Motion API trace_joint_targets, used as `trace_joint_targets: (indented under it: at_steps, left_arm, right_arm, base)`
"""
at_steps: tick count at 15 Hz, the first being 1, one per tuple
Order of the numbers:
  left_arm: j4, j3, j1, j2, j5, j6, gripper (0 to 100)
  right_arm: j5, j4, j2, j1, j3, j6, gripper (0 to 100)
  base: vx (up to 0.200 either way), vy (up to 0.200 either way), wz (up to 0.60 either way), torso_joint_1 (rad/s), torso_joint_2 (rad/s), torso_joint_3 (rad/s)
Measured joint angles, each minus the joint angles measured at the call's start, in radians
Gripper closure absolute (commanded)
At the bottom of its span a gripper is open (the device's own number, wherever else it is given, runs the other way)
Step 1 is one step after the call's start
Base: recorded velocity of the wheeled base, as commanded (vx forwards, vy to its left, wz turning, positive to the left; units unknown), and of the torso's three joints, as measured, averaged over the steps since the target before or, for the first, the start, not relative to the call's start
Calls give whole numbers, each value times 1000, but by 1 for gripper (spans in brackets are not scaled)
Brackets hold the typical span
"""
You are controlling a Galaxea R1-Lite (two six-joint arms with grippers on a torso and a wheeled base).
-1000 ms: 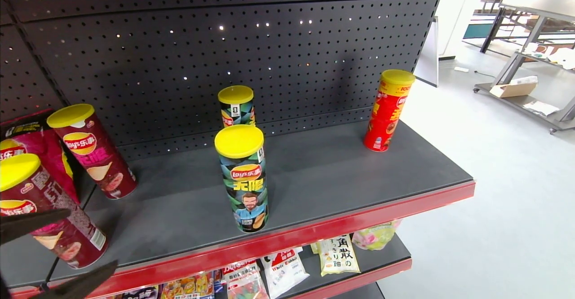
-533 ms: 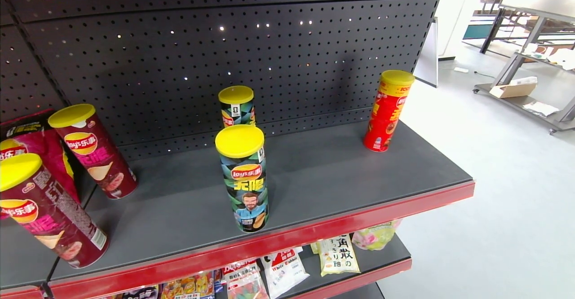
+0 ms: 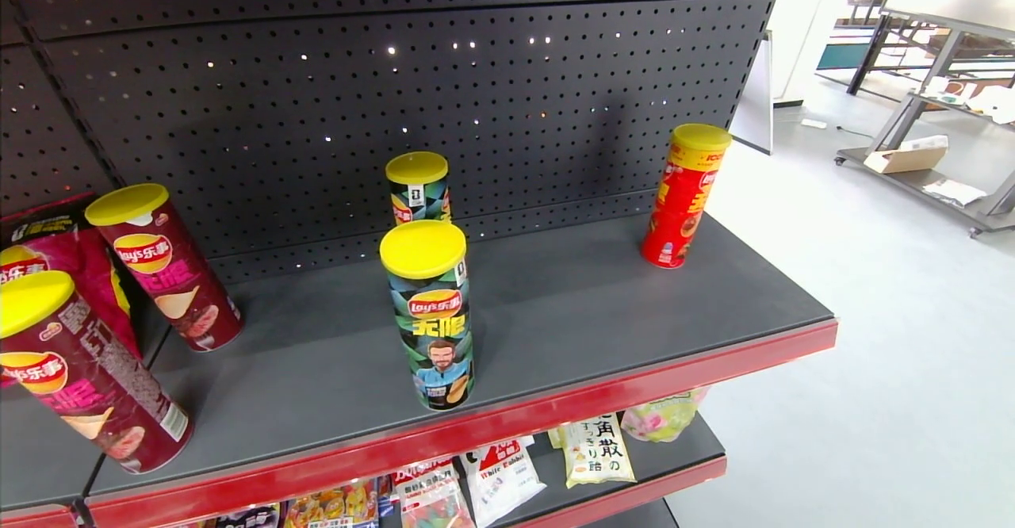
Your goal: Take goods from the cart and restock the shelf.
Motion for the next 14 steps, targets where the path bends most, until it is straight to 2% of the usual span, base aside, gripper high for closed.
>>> trace_joint_targets:
  at_steps: [5,13,14]
  left_arm:
    - [0,40,1,-48,-4,4,0]
    - [-1,80,1,-73,-9,7,0]
    - [-1,82,1,-74,-8,7,0]
  right_arm:
    - [2,0,0,0,0,-2,0]
    - [1,0,0,0,0,-3,0]
    - [1,0,0,0,0,-2,0]
  base:
    - [0,0,0,0,0,0]
    - [0,0,600,4,3,2]
    - [0,0,0,0,0,0]
